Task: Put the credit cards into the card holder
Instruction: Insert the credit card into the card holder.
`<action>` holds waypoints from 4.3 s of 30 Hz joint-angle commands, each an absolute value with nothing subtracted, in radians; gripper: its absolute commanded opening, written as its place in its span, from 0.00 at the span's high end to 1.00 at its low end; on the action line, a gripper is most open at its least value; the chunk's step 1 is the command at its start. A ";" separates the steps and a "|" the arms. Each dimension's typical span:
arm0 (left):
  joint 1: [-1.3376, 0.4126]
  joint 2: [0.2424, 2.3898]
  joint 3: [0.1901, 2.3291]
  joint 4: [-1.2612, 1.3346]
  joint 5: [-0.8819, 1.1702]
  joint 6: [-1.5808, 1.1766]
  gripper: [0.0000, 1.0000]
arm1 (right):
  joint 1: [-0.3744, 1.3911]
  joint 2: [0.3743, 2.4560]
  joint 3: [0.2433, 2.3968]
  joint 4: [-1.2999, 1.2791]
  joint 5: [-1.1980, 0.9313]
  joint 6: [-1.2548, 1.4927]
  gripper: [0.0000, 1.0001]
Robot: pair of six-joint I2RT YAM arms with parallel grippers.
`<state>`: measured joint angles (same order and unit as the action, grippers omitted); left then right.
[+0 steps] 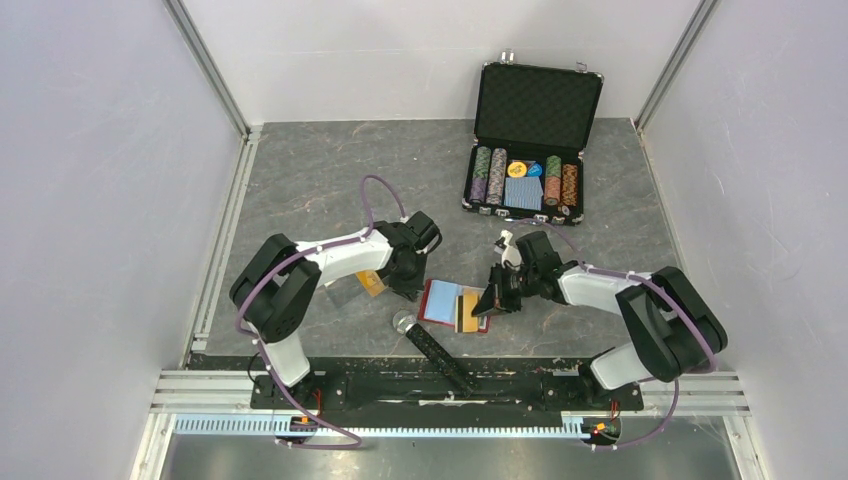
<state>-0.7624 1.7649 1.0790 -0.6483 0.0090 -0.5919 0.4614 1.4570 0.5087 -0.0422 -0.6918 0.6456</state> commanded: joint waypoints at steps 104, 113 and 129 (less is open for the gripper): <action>-0.710 1.736 0.932 -0.217 0.402 -0.801 0.48 | 0.647 1.524 0.537 0.184 -0.486 0.704 0.47; -0.710 1.671 0.956 -0.229 0.424 -0.792 0.58 | 0.655 1.464 0.613 -0.024 -0.388 0.599 0.25; -0.710 1.707 1.007 -0.331 0.356 -0.739 0.59 | 0.706 1.385 0.752 -0.316 -0.184 0.470 0.08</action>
<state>-0.7048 1.7119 0.9726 -0.3096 0.3679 -0.7601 0.7036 1.4322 0.7033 -0.2470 -0.2424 0.5167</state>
